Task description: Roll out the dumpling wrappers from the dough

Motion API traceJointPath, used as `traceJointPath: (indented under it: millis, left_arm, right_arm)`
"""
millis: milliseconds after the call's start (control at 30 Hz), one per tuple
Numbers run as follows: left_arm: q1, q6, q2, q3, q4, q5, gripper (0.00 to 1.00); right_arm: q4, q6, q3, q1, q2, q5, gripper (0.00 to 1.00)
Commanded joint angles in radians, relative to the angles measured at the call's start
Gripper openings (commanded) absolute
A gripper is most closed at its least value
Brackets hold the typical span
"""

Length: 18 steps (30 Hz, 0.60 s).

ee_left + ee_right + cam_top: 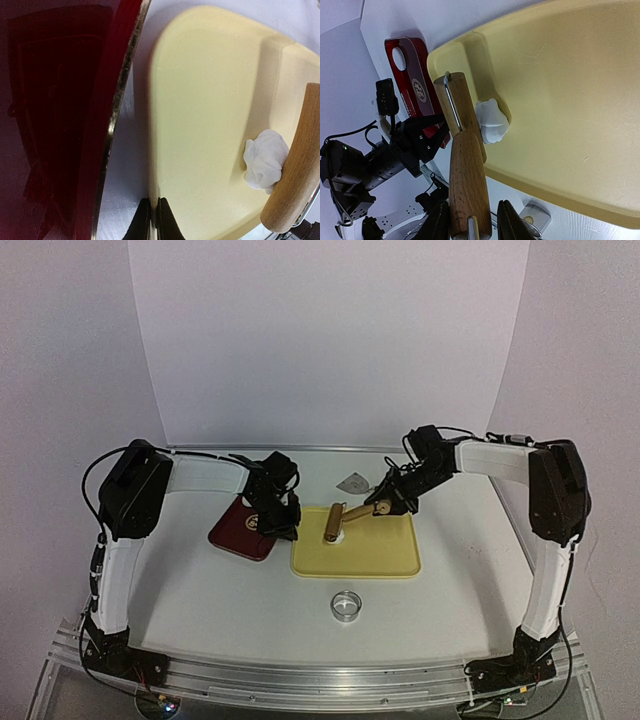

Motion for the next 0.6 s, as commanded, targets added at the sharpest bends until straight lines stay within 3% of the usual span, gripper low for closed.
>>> traceJointPath:
  millis: [0,567]
  left_arm:
    - [0.000,0.021,0.010,0.006,-0.024,-0.023,0.01]
    - [0.000,0.025,-0.006,-0.024,-0.002,-0.028,0.00]
  right_arm:
    - [-0.146,-0.025,0.006,0.007,0.040,0.211,0.00]
    - [-0.253,-0.062,0.013,0.005,0.103,0.351,0.00]
